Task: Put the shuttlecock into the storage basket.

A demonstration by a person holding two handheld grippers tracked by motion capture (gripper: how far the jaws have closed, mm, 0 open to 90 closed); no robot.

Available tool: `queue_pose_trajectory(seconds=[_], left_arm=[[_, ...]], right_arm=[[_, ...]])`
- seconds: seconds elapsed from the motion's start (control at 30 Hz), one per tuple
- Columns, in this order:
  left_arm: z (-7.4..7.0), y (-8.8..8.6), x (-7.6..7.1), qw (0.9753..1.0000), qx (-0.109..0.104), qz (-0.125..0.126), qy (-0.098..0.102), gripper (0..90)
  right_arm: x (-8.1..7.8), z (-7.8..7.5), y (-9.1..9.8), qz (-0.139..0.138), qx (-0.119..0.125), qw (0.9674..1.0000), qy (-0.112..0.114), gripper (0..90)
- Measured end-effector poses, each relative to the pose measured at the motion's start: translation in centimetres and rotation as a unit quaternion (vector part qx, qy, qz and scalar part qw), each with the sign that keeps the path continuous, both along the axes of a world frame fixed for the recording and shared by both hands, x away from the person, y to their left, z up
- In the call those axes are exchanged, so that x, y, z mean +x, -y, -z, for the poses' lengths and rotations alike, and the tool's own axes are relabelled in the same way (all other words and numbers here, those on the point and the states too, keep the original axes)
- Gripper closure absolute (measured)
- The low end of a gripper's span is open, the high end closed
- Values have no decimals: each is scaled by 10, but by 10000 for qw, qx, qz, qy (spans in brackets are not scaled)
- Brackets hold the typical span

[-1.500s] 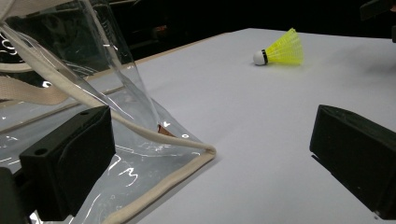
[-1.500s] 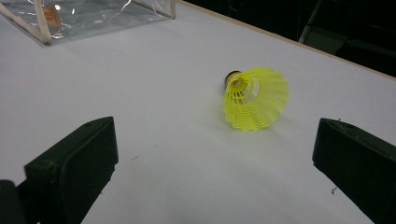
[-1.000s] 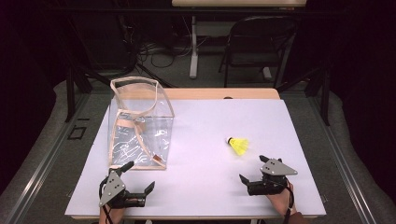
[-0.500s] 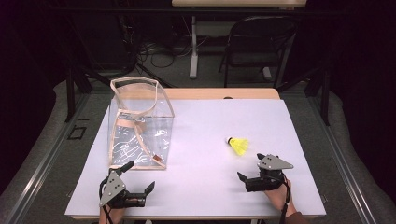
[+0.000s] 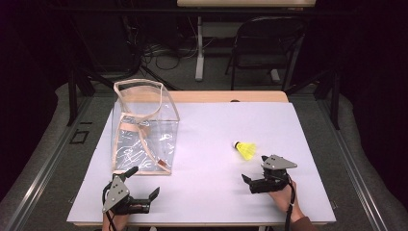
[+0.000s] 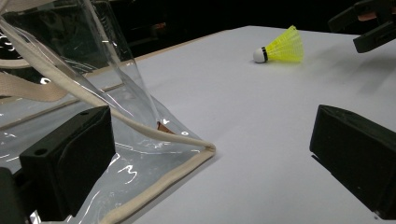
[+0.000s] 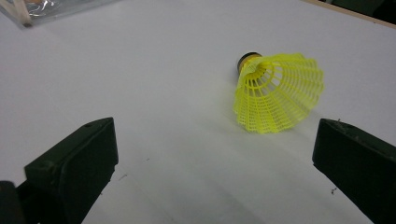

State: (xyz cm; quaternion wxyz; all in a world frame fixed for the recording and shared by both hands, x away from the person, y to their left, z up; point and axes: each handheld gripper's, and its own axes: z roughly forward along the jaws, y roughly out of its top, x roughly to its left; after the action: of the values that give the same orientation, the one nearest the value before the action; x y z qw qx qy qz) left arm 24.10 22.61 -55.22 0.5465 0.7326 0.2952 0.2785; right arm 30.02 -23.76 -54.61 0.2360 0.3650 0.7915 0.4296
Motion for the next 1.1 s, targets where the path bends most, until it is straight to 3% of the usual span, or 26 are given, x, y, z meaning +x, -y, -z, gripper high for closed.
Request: queue_pose_trajectory(seconds=[0.47, 0.67, 0.87, 1.1], left_arm=[[0, 0, -1, 10000, 18, -18, 25, 0], [-1, 0, -1, 10000, 39, -11, 46, 0], [-1, -1, -1, 10000, 48, -15, 54, 0], [-1, 0, -1, 10000, 51, -21, 62, 0]], right_arm=[[10, -2, -2, 26, 29, 9999, -129, 0], [18, -1, -8, 71, -71, 9997, -214, 10], [26, 1, -13, 143, -158, 9994, -288, 63], [30, -1, -13, 223, -184, 9992, -275, 192]])
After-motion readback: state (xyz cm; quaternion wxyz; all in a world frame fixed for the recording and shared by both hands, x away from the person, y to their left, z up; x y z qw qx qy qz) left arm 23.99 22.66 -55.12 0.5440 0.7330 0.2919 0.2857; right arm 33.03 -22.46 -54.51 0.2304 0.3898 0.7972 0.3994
